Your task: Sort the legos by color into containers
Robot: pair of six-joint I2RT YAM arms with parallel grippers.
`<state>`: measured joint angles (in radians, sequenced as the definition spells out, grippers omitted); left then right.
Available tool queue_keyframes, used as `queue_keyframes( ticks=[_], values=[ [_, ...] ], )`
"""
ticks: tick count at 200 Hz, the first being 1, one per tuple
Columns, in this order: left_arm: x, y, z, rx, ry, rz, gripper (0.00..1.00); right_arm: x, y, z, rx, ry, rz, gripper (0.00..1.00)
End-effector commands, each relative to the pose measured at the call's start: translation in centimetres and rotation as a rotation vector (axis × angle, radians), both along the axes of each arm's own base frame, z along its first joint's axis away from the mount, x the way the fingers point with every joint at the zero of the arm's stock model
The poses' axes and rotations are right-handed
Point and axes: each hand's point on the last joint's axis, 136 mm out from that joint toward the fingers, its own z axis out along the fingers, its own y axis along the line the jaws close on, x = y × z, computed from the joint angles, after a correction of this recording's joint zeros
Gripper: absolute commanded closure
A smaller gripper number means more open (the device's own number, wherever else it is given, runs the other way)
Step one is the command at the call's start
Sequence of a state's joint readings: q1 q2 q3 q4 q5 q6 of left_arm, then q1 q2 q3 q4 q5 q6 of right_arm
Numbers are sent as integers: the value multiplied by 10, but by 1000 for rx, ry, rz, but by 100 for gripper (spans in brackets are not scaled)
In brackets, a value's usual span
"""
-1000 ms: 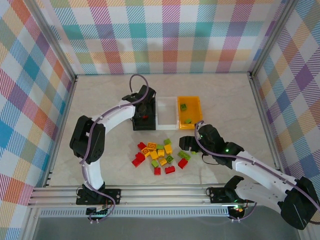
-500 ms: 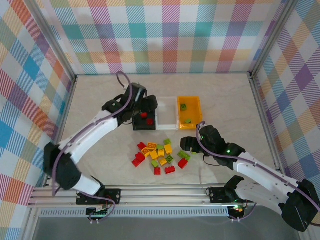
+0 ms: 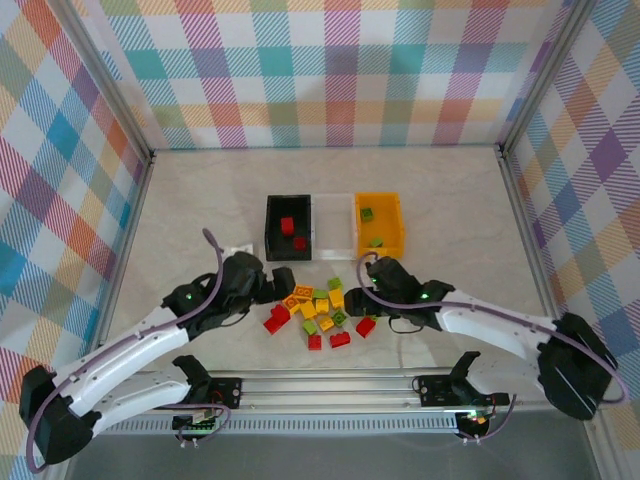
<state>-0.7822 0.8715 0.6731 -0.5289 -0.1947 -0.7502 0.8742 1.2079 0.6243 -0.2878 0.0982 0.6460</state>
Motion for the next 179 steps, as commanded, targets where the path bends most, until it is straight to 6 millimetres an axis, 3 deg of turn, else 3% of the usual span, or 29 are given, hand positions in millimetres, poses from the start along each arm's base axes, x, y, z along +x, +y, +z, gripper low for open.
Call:
queue_keyframes(
  ticks=[1, 39, 107, 141, 179],
  values=[
    [-14, 11, -6, -68, 19, 57, 0, 14, 27, 11, 3, -61, 38, 20],
    [-33, 34, -15, -79, 21, 88, 0, 20, 45, -7, -57, -36, 65, 23],
    [-39, 52, -22, -56, 3, 130, 0, 25, 35, -32, -190, 14, 26, 31],
    [-39, 52, -24, -49, 6, 130, 0, 31, 16, -29, -235, -14, -71, 42],
    [-39, 53, -27, -46, 8, 134, 0, 36, 36, -20, -175, -44, 0, 33]
  ],
)
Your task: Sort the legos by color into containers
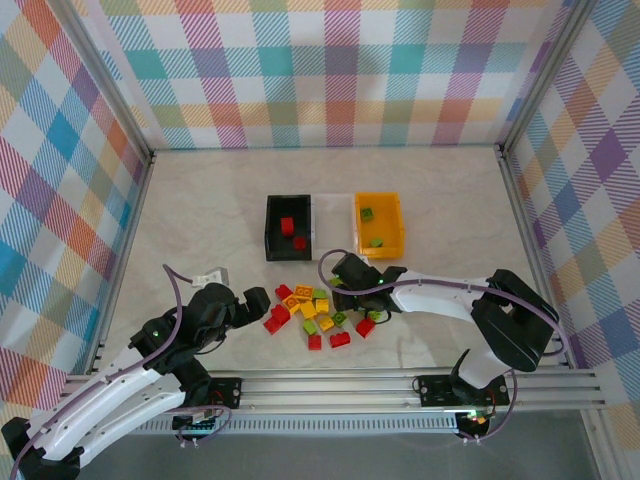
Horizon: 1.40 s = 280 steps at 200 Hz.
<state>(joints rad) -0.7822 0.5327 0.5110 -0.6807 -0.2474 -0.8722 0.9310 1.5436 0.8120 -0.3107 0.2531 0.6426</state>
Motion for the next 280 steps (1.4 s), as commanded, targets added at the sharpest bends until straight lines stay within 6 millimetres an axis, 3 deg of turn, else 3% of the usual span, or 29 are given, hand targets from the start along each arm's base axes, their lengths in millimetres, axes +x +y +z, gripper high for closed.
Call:
queue_keyframes(
  ticks=[1, 61, 102, 126, 159, 174, 197, 241, 280],
  values=[
    [-2, 4, -8, 21, 14, 12, 0, 8, 14, 16, 42, -40, 25, 32],
    [-2, 4, -7, 25, 13, 11, 0, 16, 15, -3, 9, 6, 21, 43],
    [0, 4, -2, 30, 3, 8, 0, 17, 11, 0, 6, -6, 17, 59],
    [0, 3, 0, 31, 1, 6, 0, 17, 10, 19, 38, -40, 20, 67],
    [0, 5, 0, 37, -1, 10, 0, 22, 11, 75, 125, -141, 33, 69],
    [0, 5, 0, 35, -1, 9, 0, 34, 13, 100, 157, -180, 25, 69],
    [1, 4, 1, 34, 0, 8, 0, 66, 16, 122, 180, -219, -12, 68],
    [0, 4, -2, 47, 20, 9, 0, 138, 30, 110, 182, -174, -83, 68],
    [-3, 5, -6, 56, 41, 5, 0, 172, 35, 92, 154, -137, -113, 66]
  ],
)
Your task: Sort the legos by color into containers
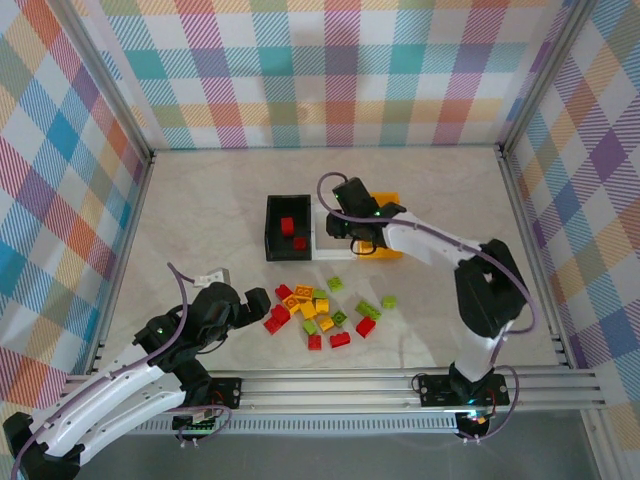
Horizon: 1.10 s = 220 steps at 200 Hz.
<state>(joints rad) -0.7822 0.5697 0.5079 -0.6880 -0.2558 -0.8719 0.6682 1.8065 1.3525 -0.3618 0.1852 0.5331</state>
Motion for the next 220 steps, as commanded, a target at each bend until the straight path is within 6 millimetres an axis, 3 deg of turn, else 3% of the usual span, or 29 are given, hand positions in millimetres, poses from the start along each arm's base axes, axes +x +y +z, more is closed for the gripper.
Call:
queue_keyframes(
  ticks=[1, 18, 40, 67, 104, 143, 181, 220],
  values=[
    [-3, 3, 3, 19, 12, 0, 0, 11, 6, 5, 0, 10, 21, 66],
    [-4, 4, 1, 25, 22, 0, 0, 16, 10, 10, -1, -3, 30, 57],
    [-5, 4, 1, 30, 30, -1, 0, 17, 14, 27, 26, -30, 43, 36],
    [-4, 0, 3, 35, 33, -17, 0, 4, 12, 51, 75, -63, 72, 28],
    [-4, -14, -5, 79, 83, -108, 4, -42, 6, 62, 139, -70, 140, 25],
    [-12, -35, -40, 195, 186, -230, 13, -86, -10, 47, 202, -44, 140, 24],
    [-19, -42, -59, 339, 218, -295, 14, -105, -32, 36, 210, -39, 96, 24],
    [-20, -48, -78, 396, 244, -348, 13, -111, -46, 36, 203, -61, 62, 23]
  ],
)
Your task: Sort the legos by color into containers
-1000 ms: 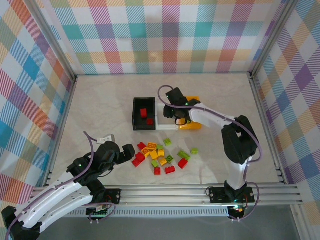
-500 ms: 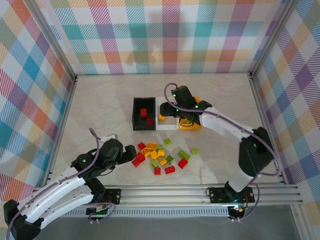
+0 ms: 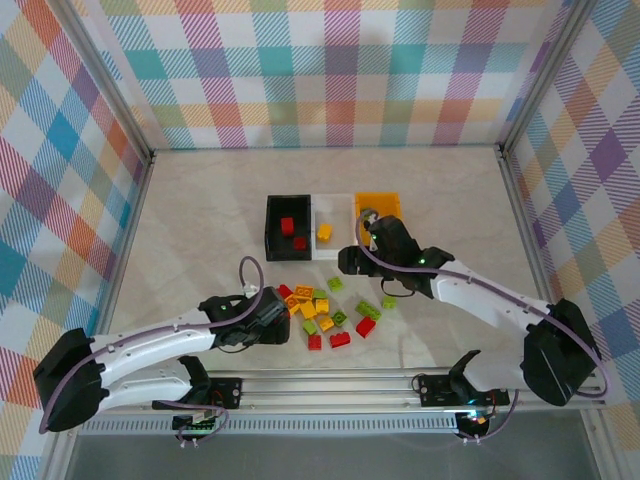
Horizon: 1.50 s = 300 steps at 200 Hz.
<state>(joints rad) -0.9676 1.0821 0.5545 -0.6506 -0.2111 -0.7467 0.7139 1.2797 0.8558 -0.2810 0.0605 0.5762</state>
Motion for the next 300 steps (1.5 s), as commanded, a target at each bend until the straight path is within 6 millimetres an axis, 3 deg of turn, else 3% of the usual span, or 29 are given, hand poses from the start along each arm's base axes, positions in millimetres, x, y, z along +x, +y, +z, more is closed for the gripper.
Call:
queue_keyframes(
  ticks=[1, 73, 106, 144, 178, 207, 227, 254, 275, 300],
  values=[
    [8, -9, 0, 21, -29, -47, 14, 3, -4, 14, 40, -47, -40, 23],
    [31, -13, -12, 138, -88, -77, 25, 1, -15, 19, 25, -69, -66, 23],
    [31, -15, -23, 153, -63, -83, 47, 1, -17, 20, 22, -73, -72, 23],
    [21, -13, -27, 128, -23, -63, 59, 1, -21, 21, 8, -86, -80, 23],
    [11, -15, -8, 55, -17, -42, 68, 1, -23, 21, 6, -91, -90, 22],
    [13, -22, 33, -49, -69, -28, 70, -1, -25, 18, 4, -89, -96, 22],
    [38, -28, 77, -65, -174, -20, 69, -2, -27, 16, 10, -86, -107, 22],
    [101, -32, 112, -103, -248, 70, 70, -5, -30, 8, 11, -70, -117, 22],
    [155, -28, 113, -74, -260, 154, 75, -8, -32, 6, 0, -62, -116, 22],
    [206, -27, 98, -17, -254, 209, 75, -10, -36, 8, -11, -67, -116, 22]
  ],
)
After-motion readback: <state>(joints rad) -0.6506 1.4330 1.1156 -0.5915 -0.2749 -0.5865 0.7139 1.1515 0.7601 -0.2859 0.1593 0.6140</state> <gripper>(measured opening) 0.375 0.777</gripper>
